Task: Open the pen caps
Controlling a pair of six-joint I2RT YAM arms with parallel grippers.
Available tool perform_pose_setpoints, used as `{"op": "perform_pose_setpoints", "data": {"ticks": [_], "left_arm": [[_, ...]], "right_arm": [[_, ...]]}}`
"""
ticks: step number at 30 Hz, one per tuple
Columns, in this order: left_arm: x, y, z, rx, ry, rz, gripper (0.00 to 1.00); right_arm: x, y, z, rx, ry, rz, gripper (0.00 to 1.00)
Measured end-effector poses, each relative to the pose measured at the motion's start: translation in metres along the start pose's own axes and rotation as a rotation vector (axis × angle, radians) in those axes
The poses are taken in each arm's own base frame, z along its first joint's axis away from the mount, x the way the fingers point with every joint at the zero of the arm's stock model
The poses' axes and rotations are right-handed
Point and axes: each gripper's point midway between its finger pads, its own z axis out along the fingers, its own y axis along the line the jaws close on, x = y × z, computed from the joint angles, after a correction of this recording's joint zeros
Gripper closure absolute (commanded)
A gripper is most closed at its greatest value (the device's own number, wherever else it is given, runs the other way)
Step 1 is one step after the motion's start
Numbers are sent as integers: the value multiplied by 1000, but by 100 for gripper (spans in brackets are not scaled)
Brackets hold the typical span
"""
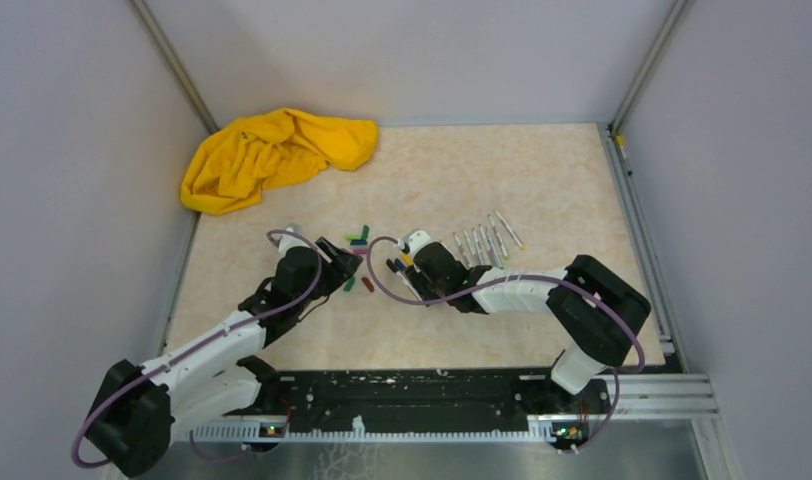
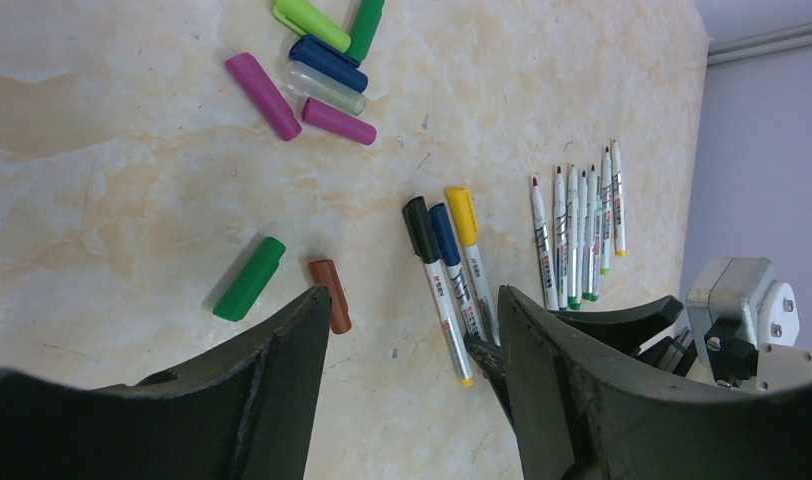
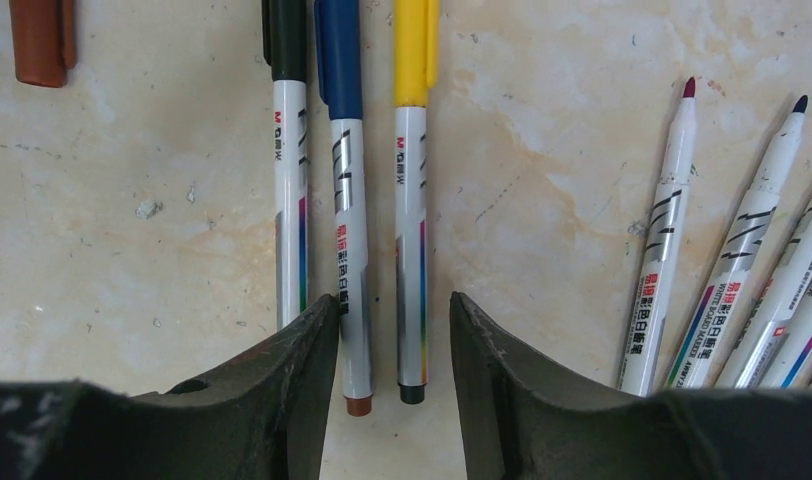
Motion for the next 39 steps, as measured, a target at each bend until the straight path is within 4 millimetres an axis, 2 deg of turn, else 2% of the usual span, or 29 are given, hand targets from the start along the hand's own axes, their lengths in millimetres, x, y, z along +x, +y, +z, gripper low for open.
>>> {"op": "perform_pose_setpoints", "data": {"ticks": [7, 17, 26, 39], "left_arm": [[1, 1, 0, 1, 0, -1, 32], [2, 1, 0, 4, 2, -4, 33], [5, 1, 2, 3, 11, -7, 33], [7, 0, 2, 7, 15, -4, 33]], "right_arm": [[-1, 0, 2, 1, -6, 2, 61], [-2, 2, 1, -8, -7, 2, 58], [-17, 0, -12, -11, -54, 12, 58], [-17, -12, -12, 17, -50, 30, 58]]}}
